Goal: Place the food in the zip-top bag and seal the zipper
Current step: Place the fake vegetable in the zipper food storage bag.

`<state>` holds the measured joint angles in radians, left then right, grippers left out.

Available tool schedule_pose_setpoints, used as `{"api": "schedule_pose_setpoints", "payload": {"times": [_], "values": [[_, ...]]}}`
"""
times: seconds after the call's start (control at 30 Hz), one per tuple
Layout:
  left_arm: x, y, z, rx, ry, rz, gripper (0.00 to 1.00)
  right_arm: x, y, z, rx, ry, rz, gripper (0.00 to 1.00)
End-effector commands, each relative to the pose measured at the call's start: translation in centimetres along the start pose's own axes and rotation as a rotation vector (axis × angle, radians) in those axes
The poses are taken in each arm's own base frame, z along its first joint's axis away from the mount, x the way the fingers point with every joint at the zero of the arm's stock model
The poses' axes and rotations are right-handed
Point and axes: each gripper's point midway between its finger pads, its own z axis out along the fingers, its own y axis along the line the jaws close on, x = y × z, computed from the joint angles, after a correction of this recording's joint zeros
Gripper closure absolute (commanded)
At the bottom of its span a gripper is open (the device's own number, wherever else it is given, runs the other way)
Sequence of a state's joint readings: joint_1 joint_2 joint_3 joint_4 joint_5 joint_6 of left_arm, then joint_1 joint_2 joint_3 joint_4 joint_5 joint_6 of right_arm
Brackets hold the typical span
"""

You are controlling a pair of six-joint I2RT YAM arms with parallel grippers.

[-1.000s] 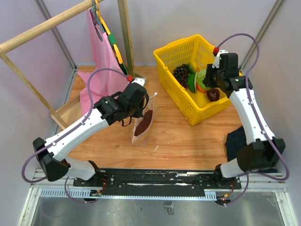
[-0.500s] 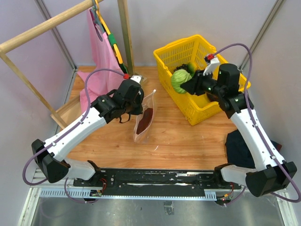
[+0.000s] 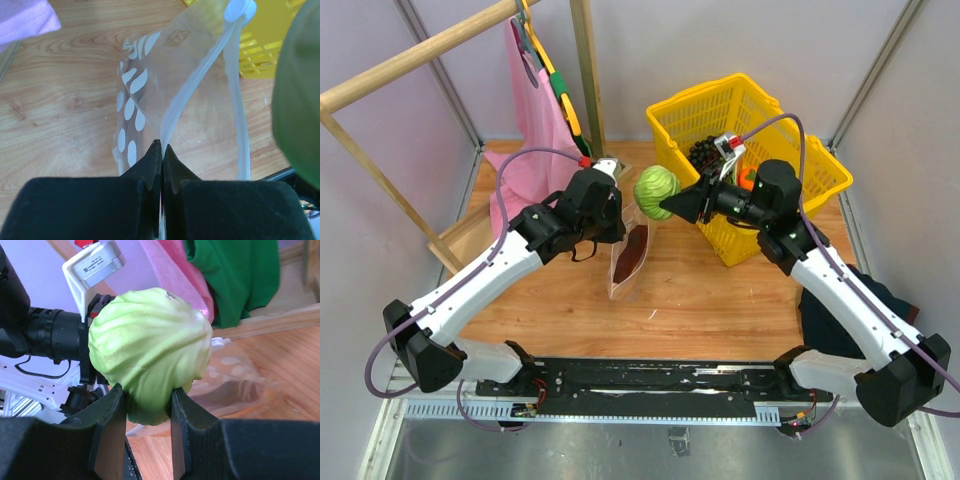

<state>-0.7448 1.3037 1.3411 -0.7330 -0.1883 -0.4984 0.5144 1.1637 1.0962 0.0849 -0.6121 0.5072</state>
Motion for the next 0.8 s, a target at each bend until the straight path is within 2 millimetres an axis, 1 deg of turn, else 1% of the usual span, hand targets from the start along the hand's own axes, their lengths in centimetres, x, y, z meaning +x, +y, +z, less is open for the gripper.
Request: {"api": "schedule_pose_setpoints", "payload": {"times": [0.0, 0.23, 0.4, 0.57, 0.63, 0.77], "values": [[-1.3, -0.7, -0.6, 0.054, -0.054, -0.036, 1.00, -1.4, 3.5, 0.2, -0.134, -0.092, -0.021, 0.92], [-1.4, -0.7, -0.6, 0.062, -0.065, -0.057, 1.00, 0.8, 4.2, 1.0, -0.189, -0.052, 0.021, 0.92], [-1.7, -0.7, -0.8, 0.069, -0.079, -0.078, 1.00, 2.8, 4.0, 1.7, -0.201, -0.013, 0.050, 0.92], [-2.1, -0.6, -1.3, 0.072, -0.100, -0.100, 1.00, 5.4, 2.5, 2.0, -0.156, 0.036, 0.091, 0.92], [-2.1, -0.6, -1.4, 0.075, -0.103, -0.104, 1.00, 6.4, 1.5, 1.9, -0.117, 0.061, 0.063, 0.92], [-2.3, -0.8, -1.7, 0.089, -0.107, -0.108, 1.00, 7.6, -0.1, 1.6, -0.042, 0.101, 0.027, 0.92]]}}
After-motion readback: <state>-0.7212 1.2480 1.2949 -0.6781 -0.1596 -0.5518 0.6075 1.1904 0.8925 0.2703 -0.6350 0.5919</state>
